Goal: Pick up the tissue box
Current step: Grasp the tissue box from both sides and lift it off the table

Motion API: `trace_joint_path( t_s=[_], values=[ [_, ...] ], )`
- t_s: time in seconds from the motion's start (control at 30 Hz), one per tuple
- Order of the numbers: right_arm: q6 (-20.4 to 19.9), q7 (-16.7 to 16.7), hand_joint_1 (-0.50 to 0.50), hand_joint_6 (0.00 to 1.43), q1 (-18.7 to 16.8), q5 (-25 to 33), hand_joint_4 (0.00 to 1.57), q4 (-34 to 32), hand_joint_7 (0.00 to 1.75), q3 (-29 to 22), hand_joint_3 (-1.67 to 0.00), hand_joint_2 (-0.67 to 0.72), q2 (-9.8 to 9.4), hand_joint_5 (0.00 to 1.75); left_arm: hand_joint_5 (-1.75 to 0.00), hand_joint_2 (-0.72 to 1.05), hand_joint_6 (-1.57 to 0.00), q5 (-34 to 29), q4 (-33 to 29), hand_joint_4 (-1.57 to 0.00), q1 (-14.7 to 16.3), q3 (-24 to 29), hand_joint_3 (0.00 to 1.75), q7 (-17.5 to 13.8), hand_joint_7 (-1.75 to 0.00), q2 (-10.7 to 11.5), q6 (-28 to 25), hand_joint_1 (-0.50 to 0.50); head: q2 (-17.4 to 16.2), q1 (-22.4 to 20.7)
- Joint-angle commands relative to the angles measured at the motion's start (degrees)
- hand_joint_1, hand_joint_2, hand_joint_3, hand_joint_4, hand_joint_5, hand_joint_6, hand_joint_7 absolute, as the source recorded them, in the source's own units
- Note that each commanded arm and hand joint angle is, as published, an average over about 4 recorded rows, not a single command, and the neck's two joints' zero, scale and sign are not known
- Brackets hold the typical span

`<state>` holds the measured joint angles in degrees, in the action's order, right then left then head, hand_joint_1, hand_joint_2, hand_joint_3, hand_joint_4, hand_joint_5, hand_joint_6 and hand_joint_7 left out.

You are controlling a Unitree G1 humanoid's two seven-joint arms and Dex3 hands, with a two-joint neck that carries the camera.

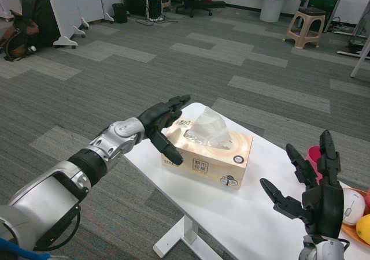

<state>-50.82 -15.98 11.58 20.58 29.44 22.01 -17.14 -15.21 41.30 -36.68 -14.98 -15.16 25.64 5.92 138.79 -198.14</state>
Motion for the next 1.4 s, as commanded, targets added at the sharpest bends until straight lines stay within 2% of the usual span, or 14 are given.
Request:
trace_joint_path(
  t_s=[0.03, 0.4, 0.57, 0.73, 0.87, 1.2, 1.4],
  values=[
    [-0.4, -0.2, 0.12, 0.00, -0.6, 0.5, 0.49, -0.4, 0.07, -0.5, -0.48, -0.29, -0.35, 0.19, -0.10, -0.10, 0.00, 0.7, 2.2, 0.00, 0.9, 3.0, 0.00, 0.2, 0.00, 0.4, -0.2, 0.50, 0.0, 0.0],
    [-0.4, -0.2, 0.12, 0.00, -0.6, 0.5, 0.49, -0.3, 0.07, -0.5, -0.48, -0.29, -0.35, 0.19, -0.10, -0.10, 0.00, 2.7, 5.3, 0.00, 2.1, 9.5, 0.00, 0.5, 0.00, 0.6, 0.0, 0.50, -0.4, -0.1],
    [-0.4, -0.2, 0.12, 0.00, -0.6, 0.5, 0.49, -0.3, 0.07, -0.4, -0.48, -0.29, -0.35, 0.19, -0.10, -0.10, 0.00, 3.6, 6.8, 0.00, 2.2, 9.7, 0.00, 0.5, 0.00, 0.8, 0.0, 0.50, -0.6, -0.1],
    [-0.4, -0.2, 0.12, 0.00, -0.6, 0.5, 0.49, -0.3, 0.07, -0.4, -0.48, -0.29, -0.35, 0.19, -0.10, -0.10, 0.00, 3.6, 9.2, 0.00, 1.3, 4.1, 0.00, 0.4, 0.00, 1.1, 0.0, 0.50, -0.7, -0.1],
    [-0.4, -0.2, 0.12, 0.00, -0.6, 0.5, 0.49, -0.3, 0.07, -0.3, -0.48, -0.29, -0.35, 0.19, 0.00, -0.10, 0.00, 3.2, 11.0, 0.00, 0.1, -0.4, 0.00, 0.4, 0.00, 1.2, -0.1, 0.50, -0.9, 0.0],
    [-0.4, -0.2, 0.12, 0.00, -0.7, 0.5, 0.49, -0.2, 0.07, -0.2, -0.48, -0.29, -0.35, 0.19, 0.00, -0.10, 0.00, 1.6, 17.4, 0.00, -3.6, -9.3, 0.00, 0.5, 0.00, 1.2, 0.3, 0.50, -0.9, 0.2],
    [-0.4, -0.2, 0.12, 0.00, -0.6, 0.5, 0.49, -0.1, 0.07, -0.1, -0.48, -0.29, -0.35, 0.19, 0.00, -0.10, 0.00, -0.1, 18.2, 0.00, -5.3, -16.7, 0.00, 0.5, 0.00, 2.2, 0.4, 0.50, -1.0, 0.2]
  ],
)
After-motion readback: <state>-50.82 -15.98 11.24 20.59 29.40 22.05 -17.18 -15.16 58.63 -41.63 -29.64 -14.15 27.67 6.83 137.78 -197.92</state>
